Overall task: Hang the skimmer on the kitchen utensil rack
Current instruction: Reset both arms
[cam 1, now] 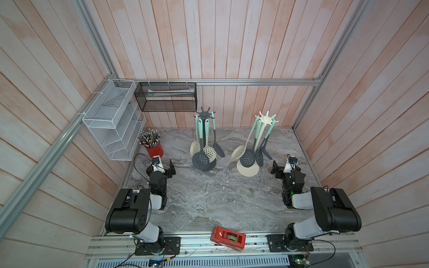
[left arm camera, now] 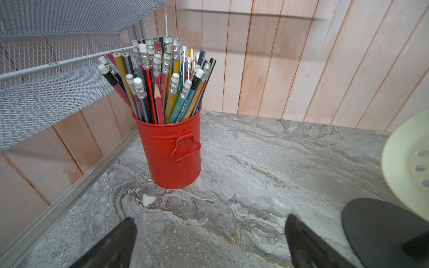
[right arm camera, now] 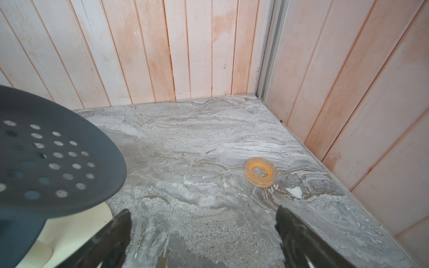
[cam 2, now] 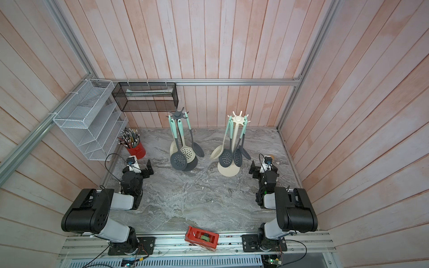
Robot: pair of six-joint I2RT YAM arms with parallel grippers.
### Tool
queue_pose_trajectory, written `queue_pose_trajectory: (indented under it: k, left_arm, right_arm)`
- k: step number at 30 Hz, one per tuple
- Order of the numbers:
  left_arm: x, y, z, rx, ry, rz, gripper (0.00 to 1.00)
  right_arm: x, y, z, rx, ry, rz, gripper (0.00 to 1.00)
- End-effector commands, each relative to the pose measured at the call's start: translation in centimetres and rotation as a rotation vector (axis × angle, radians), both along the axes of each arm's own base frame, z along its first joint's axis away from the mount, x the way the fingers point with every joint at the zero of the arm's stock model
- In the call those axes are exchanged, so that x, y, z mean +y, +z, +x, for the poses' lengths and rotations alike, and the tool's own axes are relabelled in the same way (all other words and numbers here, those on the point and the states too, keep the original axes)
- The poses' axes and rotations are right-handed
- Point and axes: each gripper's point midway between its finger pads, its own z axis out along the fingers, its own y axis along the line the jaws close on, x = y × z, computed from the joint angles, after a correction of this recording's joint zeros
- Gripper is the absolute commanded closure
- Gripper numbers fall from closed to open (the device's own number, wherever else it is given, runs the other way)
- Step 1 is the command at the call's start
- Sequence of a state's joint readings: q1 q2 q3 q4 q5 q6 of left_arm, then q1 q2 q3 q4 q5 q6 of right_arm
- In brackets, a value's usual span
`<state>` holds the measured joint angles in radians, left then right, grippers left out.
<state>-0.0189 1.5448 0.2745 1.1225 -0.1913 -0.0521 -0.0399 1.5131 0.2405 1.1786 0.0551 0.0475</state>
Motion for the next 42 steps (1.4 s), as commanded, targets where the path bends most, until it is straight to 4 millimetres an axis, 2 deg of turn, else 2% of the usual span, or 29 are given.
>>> queue_pose_trajectory:
  k: [1, 19, 21, 23, 25, 29, 42]
  left_arm:
    - [-0.1, 0.3, 0.0, -0.013, -0.005, 0.007, 0.00]
    - [-0.1, 0.4, 0.0, -0.014, -0.005, 0.007, 0.00]
    - [-0.1, 0.4, 0.0, -0.015, -0.006, 0.006, 0.00]
    - [-0.1, 0.4, 0.0, -0.015, -0.006, 0.006, 0.00]
    - [-0.1, 0.4, 0.0, -0.016, -0.006, 0.007, 0.00]
    - [0.2, 0.4, -0.1, -0.016, 0.001, -0.004, 0.00]
    - [0.2, 0.4, 0.0, -0.015, 0.001, -0.002, 0.00]
  right_arm:
    - [0.0, 0.5, 0.2, -0.020, -0.004, -0.015, 0.02]
    - [0.0, 0.5, 0.2, -0.019, -0.006, -0.018, 0.02]
    - [1.3, 0.6, 0.3, -0.019, 0.076, -0.037, 0.01]
    - [1.5, 0.6, 0.1, -0.025, 0.088, -0.035, 0.02]
    - [1.4, 0.6, 0.1, -0.023, 0.083, -0.034, 0.02]
    - [-0.3, 0.6, 0.2, -0.021, -0.017, -0.010, 0.02]
    - [-0.3, 0.5, 0.2, -0.017, -0.018, -0.010, 0.02]
